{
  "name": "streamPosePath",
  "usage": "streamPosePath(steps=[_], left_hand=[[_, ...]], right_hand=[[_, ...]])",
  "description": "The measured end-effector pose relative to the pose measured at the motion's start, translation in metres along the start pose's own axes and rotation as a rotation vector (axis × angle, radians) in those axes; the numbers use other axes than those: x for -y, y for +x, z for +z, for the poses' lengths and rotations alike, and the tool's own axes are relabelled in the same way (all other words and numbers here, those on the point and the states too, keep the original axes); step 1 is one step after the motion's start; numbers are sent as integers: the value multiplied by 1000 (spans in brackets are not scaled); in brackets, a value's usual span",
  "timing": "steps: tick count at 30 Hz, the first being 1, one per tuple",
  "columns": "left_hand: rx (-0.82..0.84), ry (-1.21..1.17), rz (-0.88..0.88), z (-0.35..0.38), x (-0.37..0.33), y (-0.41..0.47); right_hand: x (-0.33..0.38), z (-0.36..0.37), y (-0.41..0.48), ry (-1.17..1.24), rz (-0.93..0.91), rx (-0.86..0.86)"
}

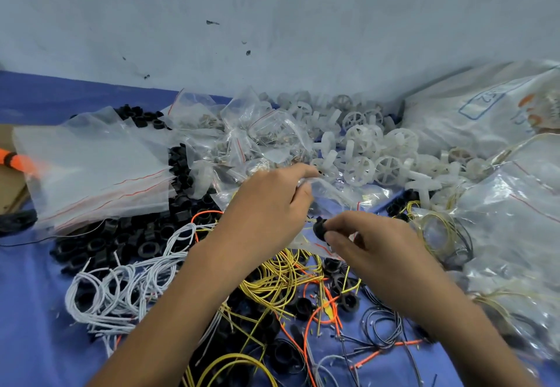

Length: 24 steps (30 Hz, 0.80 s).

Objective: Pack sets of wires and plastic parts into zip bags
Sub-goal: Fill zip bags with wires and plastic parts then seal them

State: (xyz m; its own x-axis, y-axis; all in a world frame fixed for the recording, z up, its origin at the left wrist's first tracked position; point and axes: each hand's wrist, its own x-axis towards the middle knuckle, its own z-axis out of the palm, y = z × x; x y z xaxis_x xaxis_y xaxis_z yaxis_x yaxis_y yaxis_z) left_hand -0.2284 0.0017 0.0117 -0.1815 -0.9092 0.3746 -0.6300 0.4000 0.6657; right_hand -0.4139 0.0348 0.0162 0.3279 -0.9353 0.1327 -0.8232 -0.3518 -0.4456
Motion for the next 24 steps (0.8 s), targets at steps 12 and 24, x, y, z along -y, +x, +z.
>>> streamPosePath(steps=[12,24], left_hand=[[-9,-71,-44,-7,7,1],[-14,-53,-52,-8,12,1]], right_hand=[[-80,-31,113,-14,117,-330],[-162,36,218,-205,291,-131]])
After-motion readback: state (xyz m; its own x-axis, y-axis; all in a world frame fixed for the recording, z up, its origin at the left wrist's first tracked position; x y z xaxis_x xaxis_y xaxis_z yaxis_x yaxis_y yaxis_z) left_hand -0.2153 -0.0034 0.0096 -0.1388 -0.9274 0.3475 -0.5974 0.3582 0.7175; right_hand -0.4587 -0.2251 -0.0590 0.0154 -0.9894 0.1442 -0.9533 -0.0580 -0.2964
